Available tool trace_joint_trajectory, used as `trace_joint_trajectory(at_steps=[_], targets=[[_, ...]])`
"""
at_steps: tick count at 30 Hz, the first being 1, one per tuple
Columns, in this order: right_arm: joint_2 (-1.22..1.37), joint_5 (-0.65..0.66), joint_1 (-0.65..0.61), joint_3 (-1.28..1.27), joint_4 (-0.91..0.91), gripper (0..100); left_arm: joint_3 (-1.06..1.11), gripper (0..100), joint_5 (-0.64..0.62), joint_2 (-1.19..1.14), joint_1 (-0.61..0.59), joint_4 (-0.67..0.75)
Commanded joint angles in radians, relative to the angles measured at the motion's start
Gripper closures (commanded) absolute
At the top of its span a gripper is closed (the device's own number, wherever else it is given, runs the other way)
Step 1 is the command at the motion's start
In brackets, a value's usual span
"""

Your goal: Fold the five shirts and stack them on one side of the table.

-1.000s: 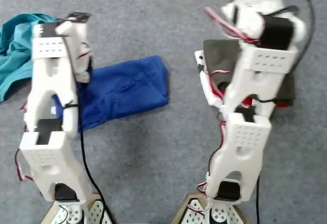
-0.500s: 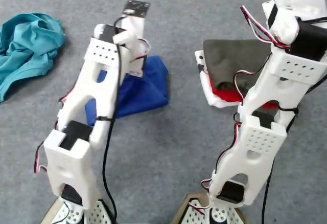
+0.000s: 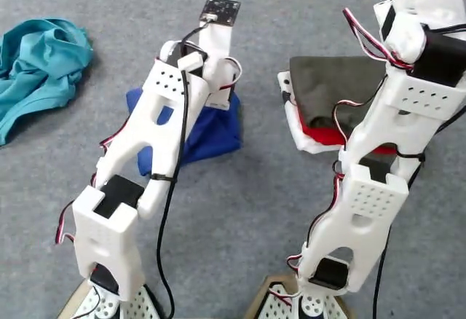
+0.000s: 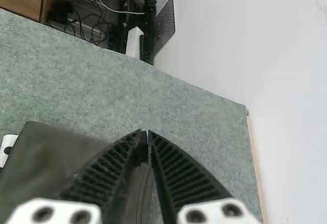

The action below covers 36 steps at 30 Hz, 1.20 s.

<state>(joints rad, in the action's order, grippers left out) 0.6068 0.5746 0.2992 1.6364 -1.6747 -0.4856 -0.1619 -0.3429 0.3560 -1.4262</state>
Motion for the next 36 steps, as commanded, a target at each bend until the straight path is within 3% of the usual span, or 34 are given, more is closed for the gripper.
trace_joint_trajectory(at_steps=[1,5,11,15,17,20,24,25,30,36], targets=[[-0.054,0.002,0.014,0.035,0.014,98.4,-0.051,97,-0.009,-0.002,0.007,0.015],[-0.053,0.002,0.014,0.035,0.014,98.4,-0.051,94,-0.009,-0.029,0.002,0.009],[-0.053,0.002,0.000,0.027,0.014,98.4,-0.102,70,-0.195,-0.008,-0.016,-0.011],[-0.051,0.002,-0.032,0.022,0.014,98.4,-0.242,69,-0.265,0.021,-0.093,-0.061],[-0.050,0.000,-0.068,0.022,0.009,98.4,-0.314,70,-0.264,0.025,-0.154,-0.092],[-0.021,0.000,-0.166,0.005,-0.006,98.4,-0.369,80,-0.264,0.020,-0.271,-0.132],[0.079,0.000,-0.373,-0.054,0.002,98.4,-0.272,97,-0.244,0.018,-0.426,-0.126],[0.111,0.000,-0.428,-0.073,0.003,98.4,-0.231,97,-0.216,0.018,-0.453,-0.118],[0.272,-0.006,-0.655,-0.111,0.006,98.4,0.018,97,-0.176,0.020,-0.519,0.034],[0.421,-0.008,-0.753,-0.119,0.000,98.4,0.278,97,-0.176,-0.015,-0.615,0.433]])
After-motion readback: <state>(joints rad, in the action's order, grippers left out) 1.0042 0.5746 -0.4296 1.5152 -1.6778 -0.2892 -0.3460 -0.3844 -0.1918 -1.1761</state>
